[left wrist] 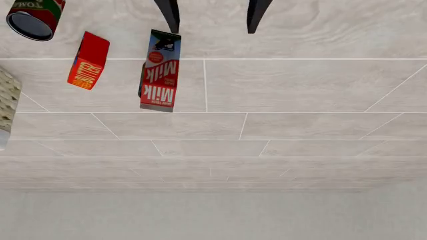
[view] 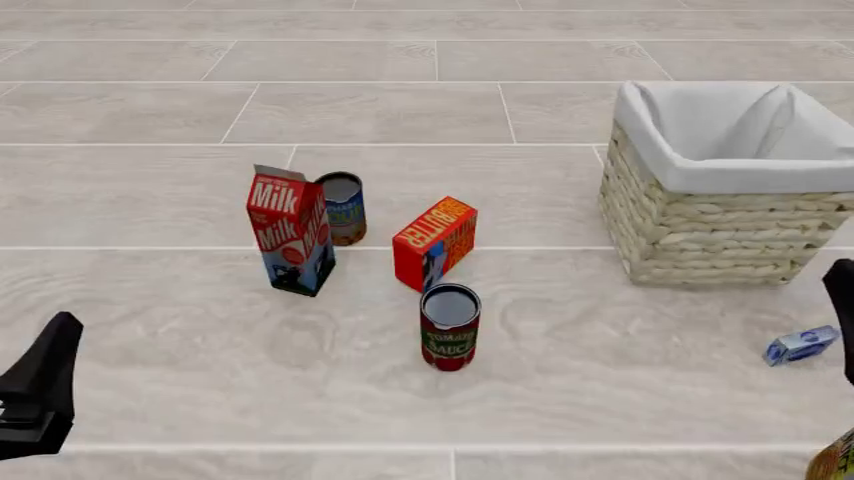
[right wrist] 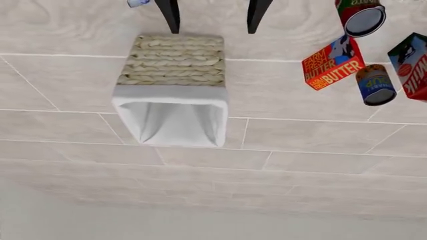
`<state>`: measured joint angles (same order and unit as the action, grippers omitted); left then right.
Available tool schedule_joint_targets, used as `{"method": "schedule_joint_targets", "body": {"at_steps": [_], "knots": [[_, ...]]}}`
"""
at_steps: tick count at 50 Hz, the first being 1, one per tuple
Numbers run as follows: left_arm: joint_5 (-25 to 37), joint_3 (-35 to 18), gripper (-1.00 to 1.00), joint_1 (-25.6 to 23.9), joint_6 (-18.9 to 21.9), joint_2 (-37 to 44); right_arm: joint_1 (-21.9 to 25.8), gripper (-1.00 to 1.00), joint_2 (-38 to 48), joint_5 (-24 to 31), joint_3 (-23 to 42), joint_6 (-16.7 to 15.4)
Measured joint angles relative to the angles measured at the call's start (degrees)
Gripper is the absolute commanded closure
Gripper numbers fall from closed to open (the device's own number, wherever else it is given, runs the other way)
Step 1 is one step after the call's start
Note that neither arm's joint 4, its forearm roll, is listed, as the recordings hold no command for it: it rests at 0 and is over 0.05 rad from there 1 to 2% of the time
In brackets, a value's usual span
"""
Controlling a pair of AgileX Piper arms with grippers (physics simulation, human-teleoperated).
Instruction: Pick the cream cheese and place it in the basket.
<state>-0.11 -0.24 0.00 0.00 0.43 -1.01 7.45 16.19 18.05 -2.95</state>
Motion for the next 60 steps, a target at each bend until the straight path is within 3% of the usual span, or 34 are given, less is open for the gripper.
{"method": "schedule_joint_targets", "body": {"at_steps": [37, 60], "knots": [[0.00, 0.00, -1.00, 0.00, 0.00, 0.00, -8.56, -1.00, 10.44, 14.11, 14.13, 0.55], [0.00, 0.00, -1.00, 0.00, 0.00, 0.00, -12.29, -1.00, 21.06, 18.62, 18.66, -1.17]]}}
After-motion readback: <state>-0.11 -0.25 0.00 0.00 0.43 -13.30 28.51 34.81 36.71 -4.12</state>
